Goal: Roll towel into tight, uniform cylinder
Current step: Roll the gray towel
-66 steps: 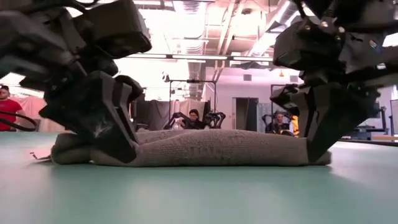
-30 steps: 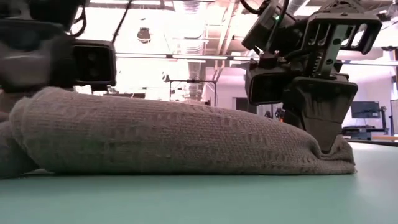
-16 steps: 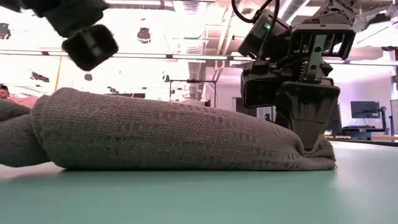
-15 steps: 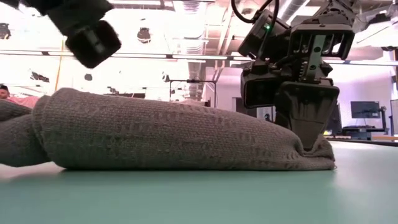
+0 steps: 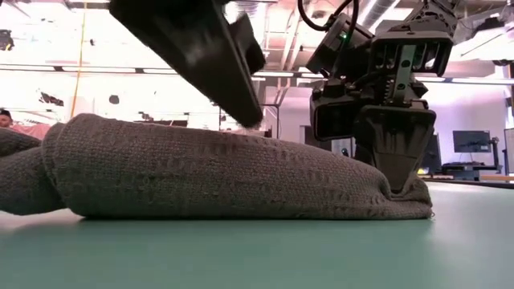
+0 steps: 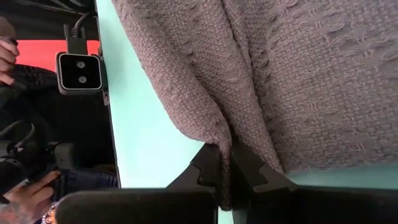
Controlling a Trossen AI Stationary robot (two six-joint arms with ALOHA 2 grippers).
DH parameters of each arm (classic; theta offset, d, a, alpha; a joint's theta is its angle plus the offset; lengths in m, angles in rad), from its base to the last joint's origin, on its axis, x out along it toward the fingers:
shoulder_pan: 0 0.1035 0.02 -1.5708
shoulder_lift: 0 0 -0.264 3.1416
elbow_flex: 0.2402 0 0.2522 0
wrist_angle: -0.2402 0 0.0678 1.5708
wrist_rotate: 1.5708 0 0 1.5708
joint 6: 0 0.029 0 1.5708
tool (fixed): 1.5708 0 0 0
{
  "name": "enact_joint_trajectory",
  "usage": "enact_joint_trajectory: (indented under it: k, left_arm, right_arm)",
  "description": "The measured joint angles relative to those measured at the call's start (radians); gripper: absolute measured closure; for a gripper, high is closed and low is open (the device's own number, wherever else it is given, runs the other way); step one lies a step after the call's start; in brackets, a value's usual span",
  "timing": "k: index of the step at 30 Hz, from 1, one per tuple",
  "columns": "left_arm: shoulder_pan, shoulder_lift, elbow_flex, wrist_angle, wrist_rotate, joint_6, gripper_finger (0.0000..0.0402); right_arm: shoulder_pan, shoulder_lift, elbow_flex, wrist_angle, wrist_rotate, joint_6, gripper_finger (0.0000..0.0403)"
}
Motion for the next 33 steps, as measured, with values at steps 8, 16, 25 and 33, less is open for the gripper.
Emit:
enact_joint_trajectory:
  k: [8, 16, 25, 33]
  left_arm:
    - [0.047, -0.005, -0.039, -0.021, -0.011, -0.006, 0.0388]
    - [0.068, -0.006, -0.100, -0.010, -0.019, -0.044, 0.0400]
    - [0.090, -0.007, -0.133, -0.008, 0.005, -0.049, 0.0400]
    - [0.097, -0.007, -0.133, -0.013, 0.030, -0.040, 0.0400]
  right_arm:
    - [0.000, 0.000, 0.001, 0.003, -0.009, 0.021, 0.0374]
    - [-0.011, 0.000, 0.001, 0.016, -0.054, 0.009, 0.0368]
    - [-0.032, 0.001, 0.001, 0.021, -0.127, -0.010, 0.0306]
    - [-0.072, 0.002, 0.000, -0.004, -0.179, -0.006, 0.0285]
